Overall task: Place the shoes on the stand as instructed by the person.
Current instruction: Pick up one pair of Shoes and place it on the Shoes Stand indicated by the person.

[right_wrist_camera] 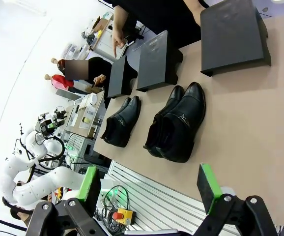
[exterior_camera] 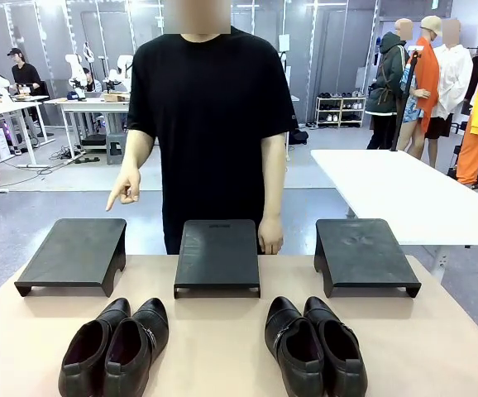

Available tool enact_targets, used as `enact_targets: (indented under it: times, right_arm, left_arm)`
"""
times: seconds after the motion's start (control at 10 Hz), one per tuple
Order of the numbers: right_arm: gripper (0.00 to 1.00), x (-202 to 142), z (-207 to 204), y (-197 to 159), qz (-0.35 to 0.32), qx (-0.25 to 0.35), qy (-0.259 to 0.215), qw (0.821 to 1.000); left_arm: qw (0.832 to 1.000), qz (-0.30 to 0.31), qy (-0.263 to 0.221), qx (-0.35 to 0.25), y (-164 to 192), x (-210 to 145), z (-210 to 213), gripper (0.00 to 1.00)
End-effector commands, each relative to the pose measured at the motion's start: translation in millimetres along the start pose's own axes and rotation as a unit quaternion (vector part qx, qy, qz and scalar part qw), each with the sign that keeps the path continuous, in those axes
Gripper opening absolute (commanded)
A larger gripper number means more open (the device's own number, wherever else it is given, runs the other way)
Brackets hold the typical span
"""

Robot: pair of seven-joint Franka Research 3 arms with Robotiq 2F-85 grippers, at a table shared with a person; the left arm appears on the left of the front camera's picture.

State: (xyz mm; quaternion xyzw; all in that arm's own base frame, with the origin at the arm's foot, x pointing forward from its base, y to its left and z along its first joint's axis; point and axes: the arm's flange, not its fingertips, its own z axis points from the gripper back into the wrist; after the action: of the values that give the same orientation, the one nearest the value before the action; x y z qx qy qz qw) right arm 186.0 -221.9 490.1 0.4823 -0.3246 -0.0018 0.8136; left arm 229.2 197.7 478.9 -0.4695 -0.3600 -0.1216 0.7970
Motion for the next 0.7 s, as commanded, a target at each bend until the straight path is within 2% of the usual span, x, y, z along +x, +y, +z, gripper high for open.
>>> enact_targets:
  times: [0.0,0.1,0.2,0.4,0.6]
  right_arm:
    - [1.00,-0.4,0.2,-0.2,0.011,0.003,-0.005,1.000]
    - [1.00,-0.4,0.2,-0.2,0.011,0.003,-0.005,1.000]
    - [1.00,-0.4,0.2,-0.2,0.011,0.003,-0.005,1.000]
    - [1.00,-0.4,0.2,-0.2,0.011,0.003,-0.005,1.000]
    - [1.00,-0.4,0.2,-0.2,0.011,0.003,-0.005,1.000]
  left_arm:
    - [1.000,-0.012,-0.004,-0.009,1.6,2.6,1.5,1.00]
    - [1.000,0.000,0.000,0.000,0.0,0.0,0.0,1.00]
    - [0.999,-0.026,0.029,-0.002,-17.6,11.7,-11.4,1.00]
    - [0.990,-0.077,0.113,0.017,-66.0,39.6,-51.5,1.00]
    - [0.972,-0.118,0.202,0.034,-114.8,57.4,-106.3,1.00]
